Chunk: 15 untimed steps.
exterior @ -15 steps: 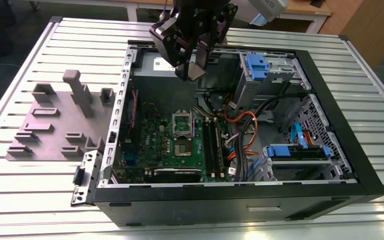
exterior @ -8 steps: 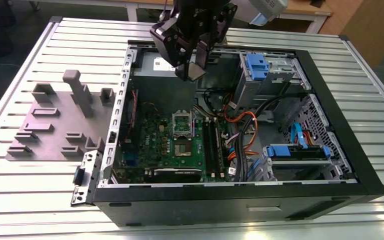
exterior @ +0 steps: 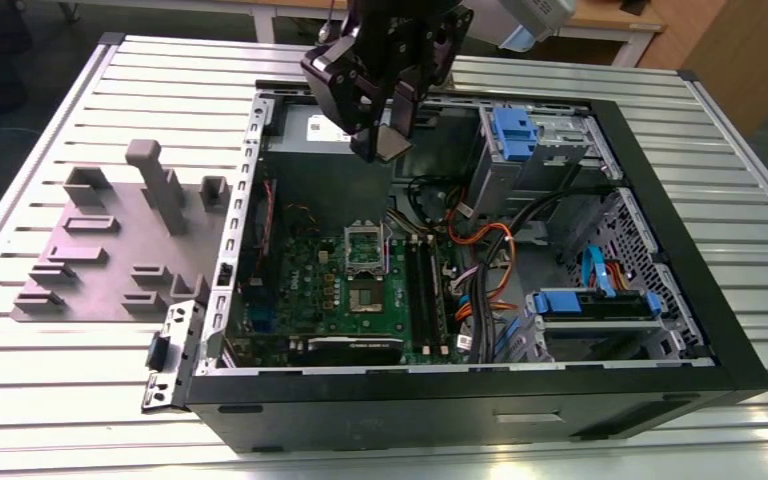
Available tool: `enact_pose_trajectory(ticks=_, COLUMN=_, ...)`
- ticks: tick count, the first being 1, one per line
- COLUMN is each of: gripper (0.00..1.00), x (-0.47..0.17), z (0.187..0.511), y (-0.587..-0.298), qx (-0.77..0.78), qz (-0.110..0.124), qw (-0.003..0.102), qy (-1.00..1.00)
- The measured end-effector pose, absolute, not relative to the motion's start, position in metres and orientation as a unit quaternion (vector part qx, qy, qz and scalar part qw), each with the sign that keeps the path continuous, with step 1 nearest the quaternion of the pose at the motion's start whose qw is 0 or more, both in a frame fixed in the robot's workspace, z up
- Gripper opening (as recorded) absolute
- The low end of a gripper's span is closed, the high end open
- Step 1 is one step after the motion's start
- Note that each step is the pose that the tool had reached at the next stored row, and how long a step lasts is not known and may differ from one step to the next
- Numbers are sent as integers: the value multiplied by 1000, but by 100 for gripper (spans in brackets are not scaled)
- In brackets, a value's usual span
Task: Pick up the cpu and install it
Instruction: 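Place the cpu into insertion slot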
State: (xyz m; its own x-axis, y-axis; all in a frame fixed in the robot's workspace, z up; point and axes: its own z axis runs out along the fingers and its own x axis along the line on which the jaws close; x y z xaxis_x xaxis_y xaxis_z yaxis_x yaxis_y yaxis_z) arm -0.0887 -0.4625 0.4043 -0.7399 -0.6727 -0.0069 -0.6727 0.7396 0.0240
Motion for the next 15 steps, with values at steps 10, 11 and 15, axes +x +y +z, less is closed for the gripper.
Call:
enact_pose_trajectory(ticks=10, gripper=47, x=-89, z=404, y=-463, qx=370, qz=-12, qw=1, qy=-929)
enact_pose_trajectory(ticks=11, gripper=47, x=-89, z=404, y=-462, qx=371, qz=-12, qw=1, qy=-929)
enact_pose_trajectory(ticks=15, gripper=47, x=-89, z=404, y=-463, qx=374, qz=-12, qw=1, qy=-927)
